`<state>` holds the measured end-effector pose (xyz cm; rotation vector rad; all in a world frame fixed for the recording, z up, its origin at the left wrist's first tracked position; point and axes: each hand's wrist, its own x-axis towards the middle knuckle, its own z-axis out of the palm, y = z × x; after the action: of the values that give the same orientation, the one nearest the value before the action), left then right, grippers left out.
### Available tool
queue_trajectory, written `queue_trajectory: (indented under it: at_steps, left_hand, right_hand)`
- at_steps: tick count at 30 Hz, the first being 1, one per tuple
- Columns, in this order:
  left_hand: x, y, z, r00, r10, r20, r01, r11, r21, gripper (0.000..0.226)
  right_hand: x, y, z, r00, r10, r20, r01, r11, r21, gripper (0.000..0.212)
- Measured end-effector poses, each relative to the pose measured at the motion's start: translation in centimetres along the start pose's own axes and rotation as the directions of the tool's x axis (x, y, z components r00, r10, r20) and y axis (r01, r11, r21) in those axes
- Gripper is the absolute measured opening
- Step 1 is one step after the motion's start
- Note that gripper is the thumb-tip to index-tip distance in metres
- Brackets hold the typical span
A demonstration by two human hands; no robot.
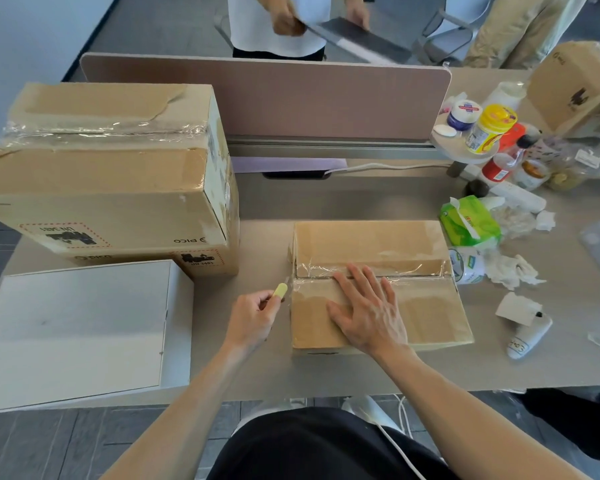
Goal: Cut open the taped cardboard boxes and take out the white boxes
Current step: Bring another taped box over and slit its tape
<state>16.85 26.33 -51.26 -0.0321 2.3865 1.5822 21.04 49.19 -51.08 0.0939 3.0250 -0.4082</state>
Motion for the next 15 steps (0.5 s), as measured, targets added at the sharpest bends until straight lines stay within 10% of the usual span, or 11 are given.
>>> queue_trajectory:
  at_steps: [15]
  left_hand:
    - [-1.2,0.4,0.7,0.995,-0.093,0.038,0.098,0.984,-0.147,0.041]
  right_hand:
    - [0.0,-0.1,0.0,1.0,0.005,-0.018,-0.005,1.0,-0.011,0.065]
